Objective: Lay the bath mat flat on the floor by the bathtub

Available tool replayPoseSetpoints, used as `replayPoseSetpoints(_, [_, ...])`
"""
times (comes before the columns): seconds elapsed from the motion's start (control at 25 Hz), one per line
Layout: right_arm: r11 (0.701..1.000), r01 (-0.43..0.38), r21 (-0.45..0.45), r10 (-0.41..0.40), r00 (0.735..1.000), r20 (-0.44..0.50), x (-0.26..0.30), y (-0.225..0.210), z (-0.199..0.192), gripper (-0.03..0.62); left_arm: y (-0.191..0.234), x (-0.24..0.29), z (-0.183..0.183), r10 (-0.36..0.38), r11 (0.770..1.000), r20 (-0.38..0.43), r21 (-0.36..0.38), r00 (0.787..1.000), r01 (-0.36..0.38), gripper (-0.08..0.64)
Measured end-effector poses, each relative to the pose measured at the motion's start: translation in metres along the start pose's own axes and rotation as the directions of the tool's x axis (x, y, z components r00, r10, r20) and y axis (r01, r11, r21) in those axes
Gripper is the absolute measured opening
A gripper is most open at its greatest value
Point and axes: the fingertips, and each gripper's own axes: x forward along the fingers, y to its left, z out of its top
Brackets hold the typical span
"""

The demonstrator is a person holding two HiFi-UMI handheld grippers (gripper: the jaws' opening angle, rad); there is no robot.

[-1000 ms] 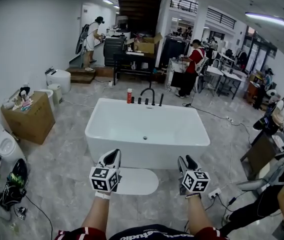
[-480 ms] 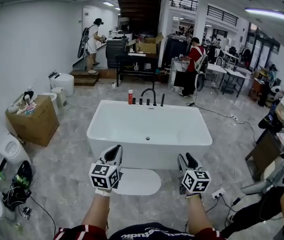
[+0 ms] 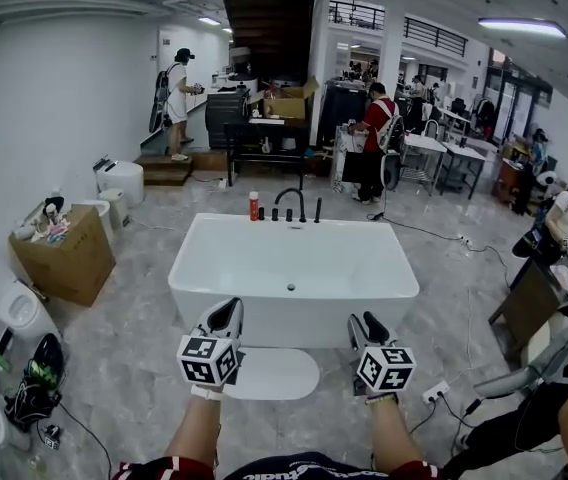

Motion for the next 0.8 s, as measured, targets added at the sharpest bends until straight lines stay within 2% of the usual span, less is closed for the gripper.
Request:
replayPoseSetpoints(0.24, [1.000,-0.008,-0.003,0.008,1.000,0.012,-0.002,-0.004,0.002,0.147,-0.004,-0.001,-0.005,0.014,1.000,-0.004,0.013,1.000,-0.014,0.017])
replayPoseSetpoints(0.52, [0.999,0.039,-0.022,-0.040,0.999,-0.016,-0.005,-0.023,-0.005,0.107,-0.005,0.001,-0.010,0.030,0.999,-0.015,0.030,0.999,-0.029,0.017])
replayPoseSetpoints(0.8, [0.997,0.073,-0.016,-0.073,0.997,-0.027,-0.013,-0.043,-0.011,0.055,0.008,-0.005,-0.012,0.081,0.996,-0.021,0.023,0.996,-0.081,0.017])
